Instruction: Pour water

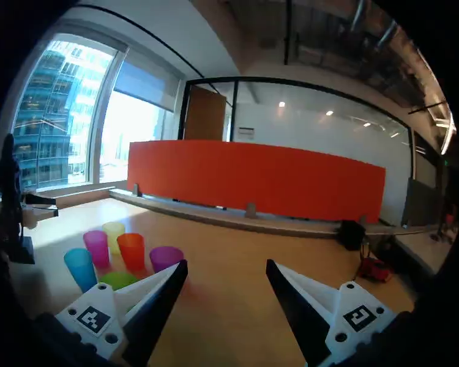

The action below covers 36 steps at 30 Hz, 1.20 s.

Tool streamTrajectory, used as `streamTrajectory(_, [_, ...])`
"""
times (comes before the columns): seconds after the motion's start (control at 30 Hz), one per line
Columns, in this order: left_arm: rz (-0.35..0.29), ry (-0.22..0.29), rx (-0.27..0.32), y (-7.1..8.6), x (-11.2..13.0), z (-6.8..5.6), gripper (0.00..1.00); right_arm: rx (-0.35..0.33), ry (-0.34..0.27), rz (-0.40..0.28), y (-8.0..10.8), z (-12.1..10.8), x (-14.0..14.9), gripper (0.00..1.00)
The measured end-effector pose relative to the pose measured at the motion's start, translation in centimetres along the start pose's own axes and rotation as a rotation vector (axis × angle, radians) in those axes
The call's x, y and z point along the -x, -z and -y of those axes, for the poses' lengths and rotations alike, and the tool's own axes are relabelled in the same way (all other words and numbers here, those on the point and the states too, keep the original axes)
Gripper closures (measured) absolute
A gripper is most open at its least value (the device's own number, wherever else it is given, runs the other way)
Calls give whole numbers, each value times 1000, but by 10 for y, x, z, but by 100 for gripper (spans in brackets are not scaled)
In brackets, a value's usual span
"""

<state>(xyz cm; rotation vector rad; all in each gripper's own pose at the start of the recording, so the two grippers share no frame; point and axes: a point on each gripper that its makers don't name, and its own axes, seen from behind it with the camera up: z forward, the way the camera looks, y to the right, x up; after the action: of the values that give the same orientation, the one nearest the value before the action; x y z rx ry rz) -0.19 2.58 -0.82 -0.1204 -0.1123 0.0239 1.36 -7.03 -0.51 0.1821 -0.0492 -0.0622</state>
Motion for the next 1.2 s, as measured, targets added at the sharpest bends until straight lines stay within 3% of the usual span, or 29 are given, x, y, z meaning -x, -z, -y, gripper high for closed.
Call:
streamTrajectory(0.27, [-54, 39, -60, 5, -14, 10, 4, 128, -33, -69, 6, -24, -15, 1])
streamTrajectory(0.6, [-89, 61, -87, 6, -24, 13, 4, 262, -83, -126, 22, -52, -23, 1])
streamTrajectory(0.8, [-97, 76, -96, 5, -25, 14, 4, 305, -116, -143, 29, -61, -19, 1])
streamTrajectory(1.2, [-106, 55, -121, 0, -21, 17, 4, 298, -117, -148, 32, -56, -22, 1])
